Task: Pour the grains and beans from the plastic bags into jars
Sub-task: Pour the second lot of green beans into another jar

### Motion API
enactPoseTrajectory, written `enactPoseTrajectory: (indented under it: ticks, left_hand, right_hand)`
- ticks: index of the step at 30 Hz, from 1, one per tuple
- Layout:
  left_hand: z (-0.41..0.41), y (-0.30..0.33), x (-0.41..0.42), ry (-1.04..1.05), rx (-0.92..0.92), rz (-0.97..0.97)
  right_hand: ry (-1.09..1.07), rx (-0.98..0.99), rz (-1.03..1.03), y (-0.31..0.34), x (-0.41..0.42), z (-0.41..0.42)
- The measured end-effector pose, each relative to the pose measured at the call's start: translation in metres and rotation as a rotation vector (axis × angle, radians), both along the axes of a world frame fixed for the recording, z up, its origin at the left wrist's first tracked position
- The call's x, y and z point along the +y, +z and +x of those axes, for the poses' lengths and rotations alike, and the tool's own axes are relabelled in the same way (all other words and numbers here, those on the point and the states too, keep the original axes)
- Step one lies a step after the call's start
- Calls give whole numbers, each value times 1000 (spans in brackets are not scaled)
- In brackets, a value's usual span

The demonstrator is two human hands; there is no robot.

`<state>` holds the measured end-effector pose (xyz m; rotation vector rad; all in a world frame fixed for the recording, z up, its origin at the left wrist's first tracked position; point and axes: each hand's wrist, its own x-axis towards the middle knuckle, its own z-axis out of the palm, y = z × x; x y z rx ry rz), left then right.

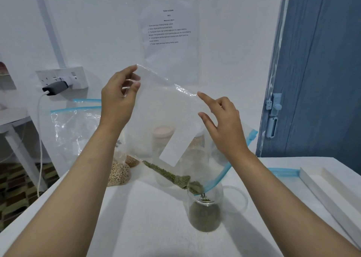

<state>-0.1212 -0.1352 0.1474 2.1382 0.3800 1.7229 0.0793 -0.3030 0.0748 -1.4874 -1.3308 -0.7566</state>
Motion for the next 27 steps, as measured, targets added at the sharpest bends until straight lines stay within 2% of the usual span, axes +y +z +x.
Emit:
enactPoseTrajectory:
  ticks: [11,17,27]
  left_hand:
    - [2,9,-5,22,33,44]
    - [-2,-7,-2,-2,-12,-47]
    - [-17,-65,13,52,14,-224]
  right_hand:
    - [35,29,13,2,-7,2]
    - [53,38,11,-3,-3,2]
    - [68,25,33,-3,-4,2]
